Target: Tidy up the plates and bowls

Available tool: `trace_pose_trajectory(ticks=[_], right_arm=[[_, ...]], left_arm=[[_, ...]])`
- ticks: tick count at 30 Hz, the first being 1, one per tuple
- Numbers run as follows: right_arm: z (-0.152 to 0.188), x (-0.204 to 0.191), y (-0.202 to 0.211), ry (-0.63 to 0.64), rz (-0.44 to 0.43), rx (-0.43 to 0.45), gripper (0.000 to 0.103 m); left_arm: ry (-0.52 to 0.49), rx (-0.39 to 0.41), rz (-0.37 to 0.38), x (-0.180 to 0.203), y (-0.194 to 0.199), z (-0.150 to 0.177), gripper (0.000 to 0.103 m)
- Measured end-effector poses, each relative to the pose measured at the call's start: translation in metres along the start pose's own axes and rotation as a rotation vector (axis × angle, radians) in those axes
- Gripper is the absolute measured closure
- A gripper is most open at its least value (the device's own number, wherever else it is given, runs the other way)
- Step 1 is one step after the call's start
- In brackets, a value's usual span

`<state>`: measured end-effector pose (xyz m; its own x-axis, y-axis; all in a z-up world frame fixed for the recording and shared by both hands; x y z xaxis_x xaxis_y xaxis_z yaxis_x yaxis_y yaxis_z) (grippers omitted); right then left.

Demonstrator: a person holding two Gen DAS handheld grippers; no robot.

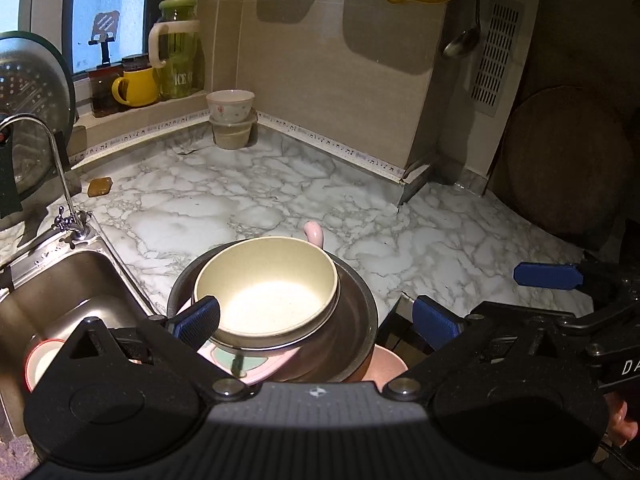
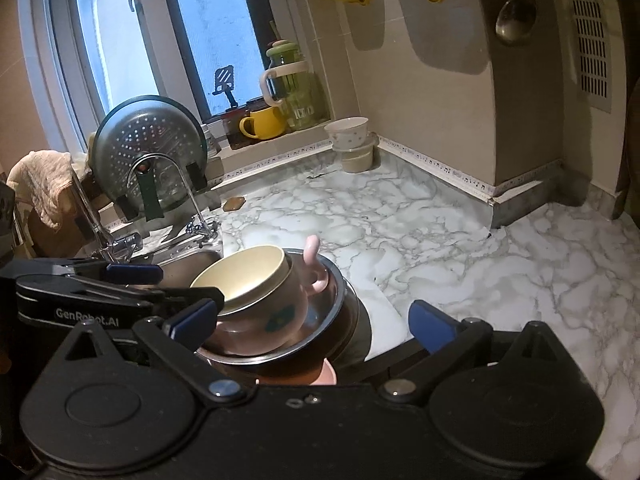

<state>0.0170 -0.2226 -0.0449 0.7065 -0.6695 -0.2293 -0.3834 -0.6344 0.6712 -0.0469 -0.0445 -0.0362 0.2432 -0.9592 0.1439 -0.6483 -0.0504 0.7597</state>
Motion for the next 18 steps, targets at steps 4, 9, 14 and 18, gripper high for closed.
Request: trace_pose_trajectory(ticks=[4,9,14,18], right_arm=[[0.0012,-0.0007,0.0027,-0.008,-0.006,0.012,0.0],[0.003,-0.0022,0.0055,-0.013,-0.009,0.016,0.0],[0.0039,-0.0034,0.0067,-0.014,-0.012,0.016,0.0],[0.0054,-0.0037,0.0082,-0.023,-0.021,0.013,0.0]], left_arm=[[0.002,-0.009,-0.001,-0.0001,-0.0001,0.0025,0.0],[-0.019,-0.018,-0.028,0.0018,0.0004,0.006,0.0],[-0.02,-0.015,-0.037,0.0024,0.0048,0.0075,0.0],[-0.024,-0.011,-0.045,0.0037,0.0074,0.0073,0.0]])
Point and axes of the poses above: each gripper's, at about its wrist camera, not at the fingertips, and y roughly against the way its jaws point, x to its right, z to its underside, the point moved 4 cm from there along -y, roughly the way its jaws point, and after that the axes turned 11 degrees about -x, right-handed, at the moved point
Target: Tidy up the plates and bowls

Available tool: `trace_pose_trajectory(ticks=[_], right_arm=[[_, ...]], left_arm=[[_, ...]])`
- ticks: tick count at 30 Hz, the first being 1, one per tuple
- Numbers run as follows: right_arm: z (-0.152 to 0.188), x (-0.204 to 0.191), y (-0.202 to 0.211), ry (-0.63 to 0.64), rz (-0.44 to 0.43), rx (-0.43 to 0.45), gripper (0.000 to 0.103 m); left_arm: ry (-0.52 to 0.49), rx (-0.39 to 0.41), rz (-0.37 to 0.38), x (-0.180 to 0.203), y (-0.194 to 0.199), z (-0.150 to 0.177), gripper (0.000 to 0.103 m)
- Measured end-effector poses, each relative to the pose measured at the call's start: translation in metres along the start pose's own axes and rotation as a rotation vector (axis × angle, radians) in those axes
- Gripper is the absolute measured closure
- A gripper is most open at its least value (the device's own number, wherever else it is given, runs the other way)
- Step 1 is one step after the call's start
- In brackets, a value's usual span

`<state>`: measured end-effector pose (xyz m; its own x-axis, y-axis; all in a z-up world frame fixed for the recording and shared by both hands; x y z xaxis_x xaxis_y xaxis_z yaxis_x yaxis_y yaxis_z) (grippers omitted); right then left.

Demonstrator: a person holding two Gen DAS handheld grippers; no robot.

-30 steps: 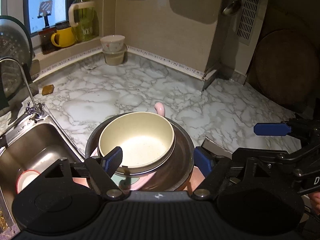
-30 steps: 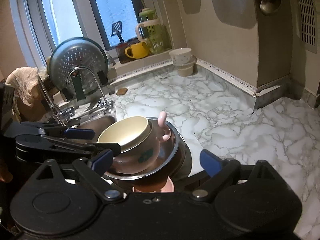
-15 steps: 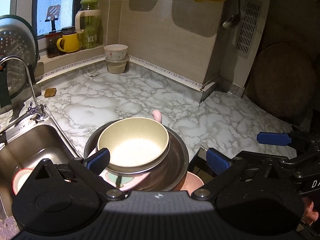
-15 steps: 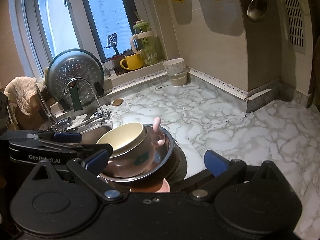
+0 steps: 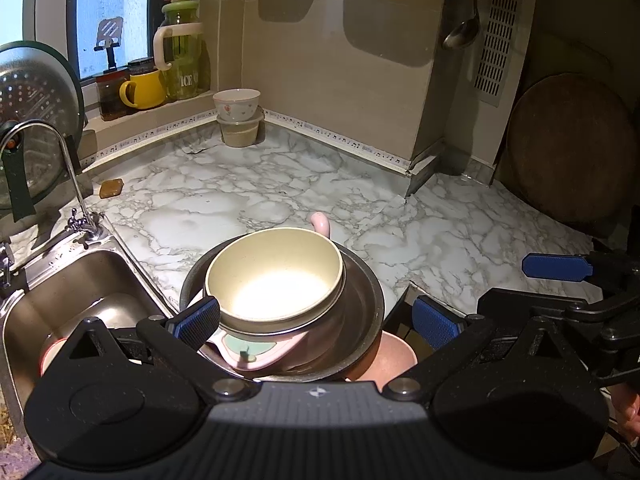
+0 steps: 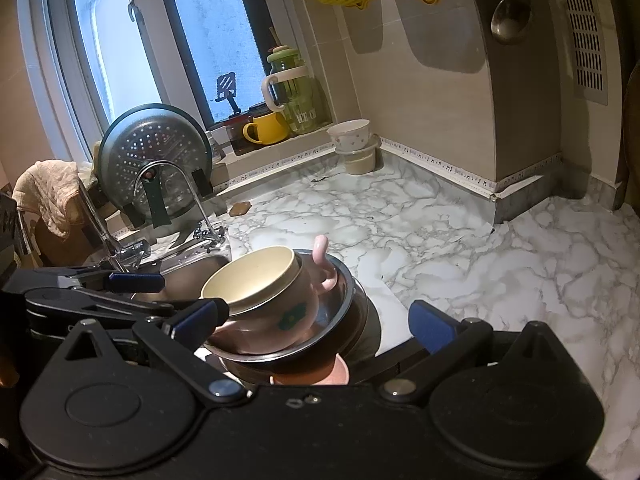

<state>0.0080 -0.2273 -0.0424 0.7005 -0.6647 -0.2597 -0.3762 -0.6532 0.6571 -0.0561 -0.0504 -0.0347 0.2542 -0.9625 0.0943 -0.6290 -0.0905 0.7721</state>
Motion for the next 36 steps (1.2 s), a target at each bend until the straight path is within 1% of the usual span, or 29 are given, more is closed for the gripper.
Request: trace_pose_trajectory(ticks=[12,17,36], right_arm=[[0.0,-0.002,0.006,-0.016,-0.007,0.006,0.0],[-0.001,-0.002,0.009,-0.018,0.013,0.023,0.0],[0.0,-0.004,0.012,-0.015,0.025,0.027,0.0]], left_arm=[[0.011,0.01,0.0,0.0,0.009,0.003,0.0],[0.008,0.023,0.002,0.002,0.013,0.001,0.0],[0.003,0.005,0.018,0.005,0.015,-0.001,0.0]])
Point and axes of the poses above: each gripper's, at about its wrist camera, not at the fingertips, and y roughly against the way its jaws point, x to its right, z to its underside, the point moved 4 cm from there along -y, roughly the way its jaws point, and after that the axes turned 11 degrees about -x, right-handed, at the moved point
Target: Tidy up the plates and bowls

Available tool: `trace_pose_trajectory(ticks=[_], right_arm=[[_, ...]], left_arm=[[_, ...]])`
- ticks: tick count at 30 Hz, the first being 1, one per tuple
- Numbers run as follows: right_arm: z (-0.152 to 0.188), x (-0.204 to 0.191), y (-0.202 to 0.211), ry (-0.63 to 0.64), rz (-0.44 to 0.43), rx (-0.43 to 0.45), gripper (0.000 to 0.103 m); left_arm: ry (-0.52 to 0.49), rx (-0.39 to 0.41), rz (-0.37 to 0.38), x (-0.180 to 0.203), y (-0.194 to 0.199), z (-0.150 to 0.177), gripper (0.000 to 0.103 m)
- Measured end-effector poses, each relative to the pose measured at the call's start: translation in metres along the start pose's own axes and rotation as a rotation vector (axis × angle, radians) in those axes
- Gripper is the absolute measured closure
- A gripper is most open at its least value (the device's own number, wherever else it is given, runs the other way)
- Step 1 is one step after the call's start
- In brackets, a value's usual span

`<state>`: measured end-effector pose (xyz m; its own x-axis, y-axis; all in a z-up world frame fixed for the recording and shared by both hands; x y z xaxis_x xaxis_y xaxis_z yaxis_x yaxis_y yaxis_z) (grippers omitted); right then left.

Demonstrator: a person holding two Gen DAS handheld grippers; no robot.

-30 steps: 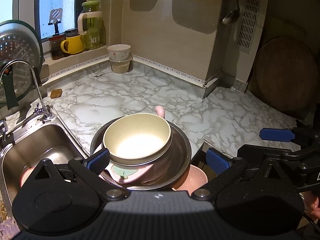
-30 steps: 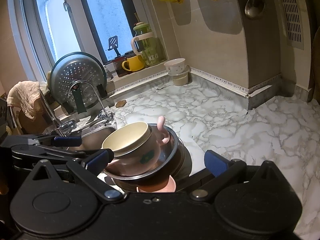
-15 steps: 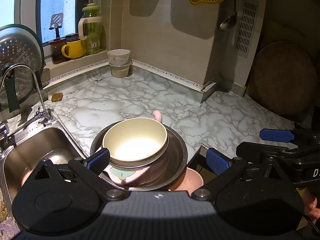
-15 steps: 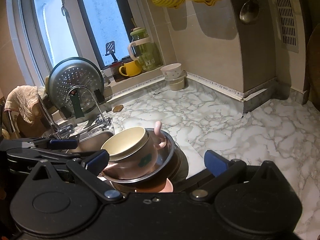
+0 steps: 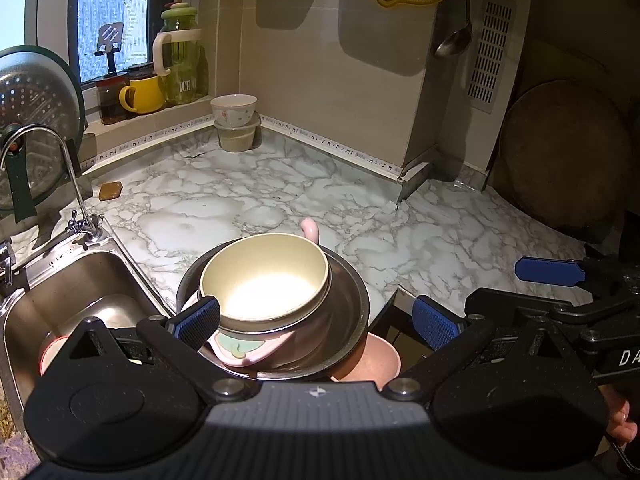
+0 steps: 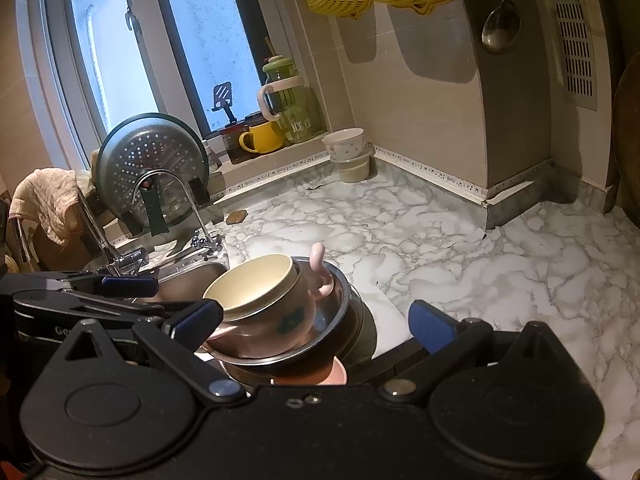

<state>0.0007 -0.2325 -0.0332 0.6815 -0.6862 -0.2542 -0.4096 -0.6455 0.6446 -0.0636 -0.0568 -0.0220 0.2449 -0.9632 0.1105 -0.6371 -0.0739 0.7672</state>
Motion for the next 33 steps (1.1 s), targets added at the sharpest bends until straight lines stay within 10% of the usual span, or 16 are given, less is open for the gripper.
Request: trace_pose_trajectory(ticks=[33], right_arm=[[0.001,0.004,-0.016,-0.025,-0.031,-0.066,0.0]], left_arm=[[0.076,-0.103,0.06,-0.007,-0.021,0.004,0.0]])
Point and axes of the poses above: each gripper's, at about its wrist camera, not at the fingertips, and y roughly against the way its jaws point, x to its right, z to its underside, the point moved 4 cm from there along -y, roughly the way its jaws point, and after that the axes turned 11 degrees about -x, right-handed, at the moved point
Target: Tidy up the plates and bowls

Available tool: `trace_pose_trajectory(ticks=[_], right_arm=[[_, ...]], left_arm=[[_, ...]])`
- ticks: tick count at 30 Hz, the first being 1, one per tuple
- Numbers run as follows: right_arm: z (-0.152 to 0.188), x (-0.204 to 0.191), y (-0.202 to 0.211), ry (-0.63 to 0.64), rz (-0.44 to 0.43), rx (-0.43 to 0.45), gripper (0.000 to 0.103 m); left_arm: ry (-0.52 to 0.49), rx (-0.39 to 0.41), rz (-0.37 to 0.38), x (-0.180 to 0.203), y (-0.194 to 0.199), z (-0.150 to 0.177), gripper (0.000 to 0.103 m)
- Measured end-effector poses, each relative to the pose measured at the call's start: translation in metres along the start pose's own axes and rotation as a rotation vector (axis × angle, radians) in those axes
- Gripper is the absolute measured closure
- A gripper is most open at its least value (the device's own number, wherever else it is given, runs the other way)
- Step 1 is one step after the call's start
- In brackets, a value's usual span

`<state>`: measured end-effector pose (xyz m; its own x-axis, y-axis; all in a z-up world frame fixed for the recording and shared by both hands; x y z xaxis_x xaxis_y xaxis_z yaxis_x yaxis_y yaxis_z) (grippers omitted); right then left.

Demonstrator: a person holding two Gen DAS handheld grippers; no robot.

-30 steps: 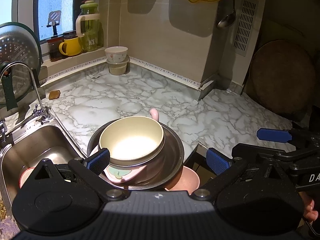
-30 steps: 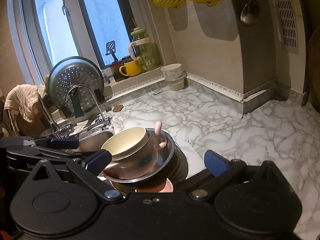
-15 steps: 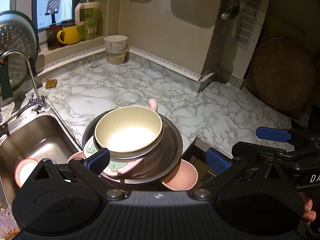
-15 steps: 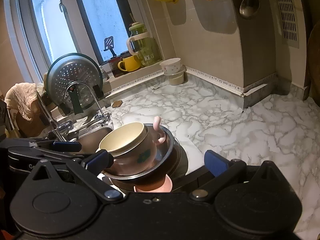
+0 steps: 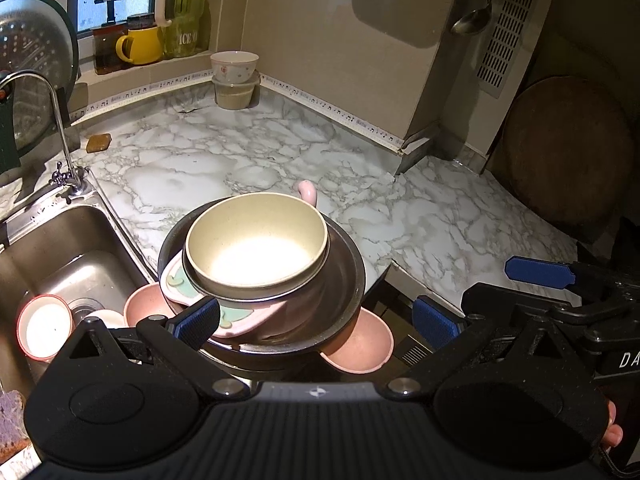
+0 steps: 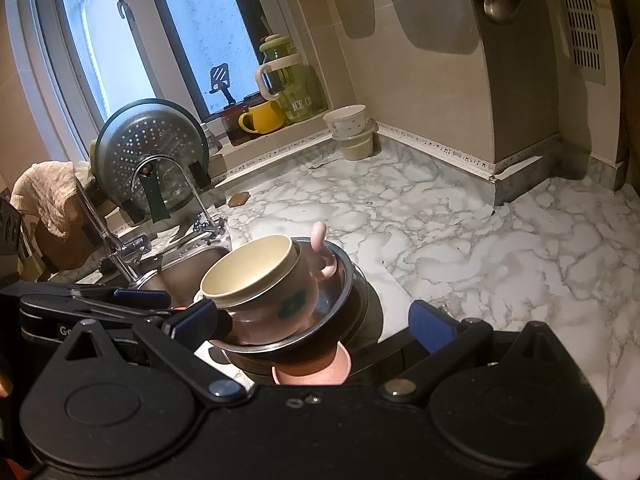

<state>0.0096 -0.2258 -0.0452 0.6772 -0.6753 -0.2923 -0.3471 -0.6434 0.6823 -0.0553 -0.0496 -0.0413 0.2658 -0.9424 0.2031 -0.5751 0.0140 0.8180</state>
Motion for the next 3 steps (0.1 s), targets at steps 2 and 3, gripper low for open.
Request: trace_pose_trajectory(ticks=[2,3], right_arm=[[-0.0008,0.0007,-0.0004,-0.009,-0.008,0.0,0.0],[-0.0019,0.0019,-0.0007,-0.018,-0.012,0.001,0.0]], left_arm=[[-0.003,0.002,-0.002,0.0001,0.0004,-0.0003,0.0],[-0.003,0.005,-0.003,-0.0001,0.0007,-0.0007,0.0]])
Point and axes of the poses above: each gripper's, at about its wrist camera, not at the fingertips, and y roughly against the way its jaws point, x to its right, z to its underside, the point moved 4 cm from there along -y, roughly the way its jaws point, and after that the axes turned 11 degrees about -x, right-handed, at the moved point
